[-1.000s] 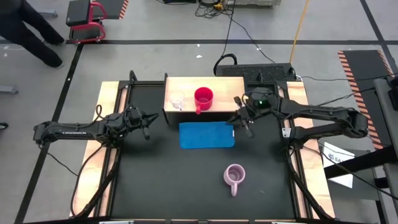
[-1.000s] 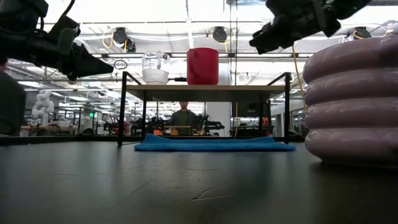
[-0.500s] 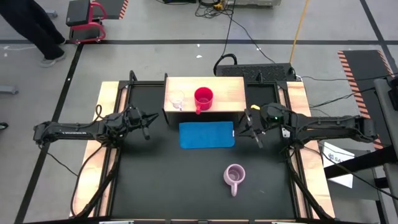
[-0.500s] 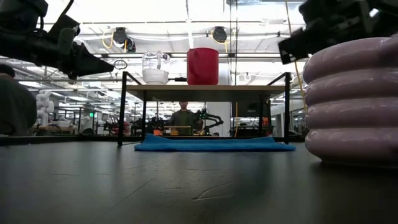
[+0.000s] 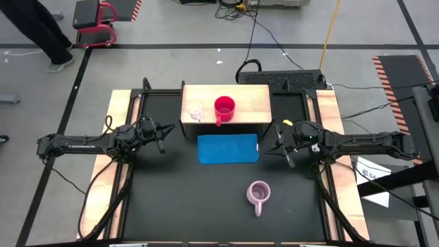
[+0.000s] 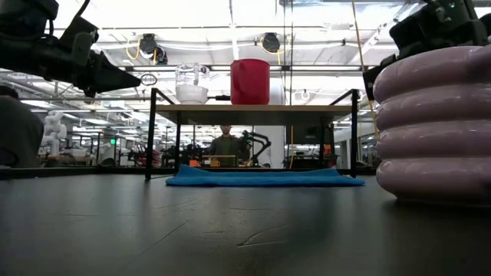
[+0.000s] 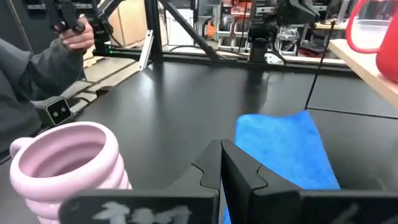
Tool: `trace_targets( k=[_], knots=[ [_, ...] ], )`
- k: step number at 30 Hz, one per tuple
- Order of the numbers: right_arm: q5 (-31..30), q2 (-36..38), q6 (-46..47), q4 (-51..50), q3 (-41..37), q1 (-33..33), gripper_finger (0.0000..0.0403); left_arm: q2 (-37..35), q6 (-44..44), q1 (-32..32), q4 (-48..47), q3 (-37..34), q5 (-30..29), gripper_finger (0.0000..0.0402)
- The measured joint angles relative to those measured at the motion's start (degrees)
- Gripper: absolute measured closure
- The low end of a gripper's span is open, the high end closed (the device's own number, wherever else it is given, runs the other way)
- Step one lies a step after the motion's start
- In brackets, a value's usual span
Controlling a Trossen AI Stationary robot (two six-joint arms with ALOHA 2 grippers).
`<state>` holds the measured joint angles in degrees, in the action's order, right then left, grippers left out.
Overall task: Stack small to large cups/mugs on shelf
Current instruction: Put the purple mug on the shelf
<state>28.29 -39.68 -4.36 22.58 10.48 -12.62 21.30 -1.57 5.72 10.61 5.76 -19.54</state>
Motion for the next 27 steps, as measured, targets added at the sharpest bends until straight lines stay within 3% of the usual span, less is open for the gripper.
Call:
trace_targets(
  k=[4,11,15,22,27],
  knots=[
    [0.0,-0.1,0.7,1.0,-1.8,0.0,0.0403,0.0,-2.3,0.0,0.1,0.0,0.4,0.0371],
    [-1.1,0.0,2.5,16.5,-9.4,0.0,0.0403,0.0,-2.6,0.0,-0.9,0.0,3.0,0.0371],
    [-4.4,0.0,2.9,13.1,-9.4,-0.1,0.0403,0.0,-1.7,0.0,-1.1,0.0,3.0,0.0371],
    [-4.2,0.2,2.1,12.8,-9.5,0.0,0.0403,-0.4,1.3,-0.5,-1.7,0.0,3.2,0.0371],
    [-4.0,0.2,2.1,12.7,-9.6,0.2,0.0403,-0.5,2.5,-3.5,-1.5,0.0,7.2,0.0371]
  ],
)
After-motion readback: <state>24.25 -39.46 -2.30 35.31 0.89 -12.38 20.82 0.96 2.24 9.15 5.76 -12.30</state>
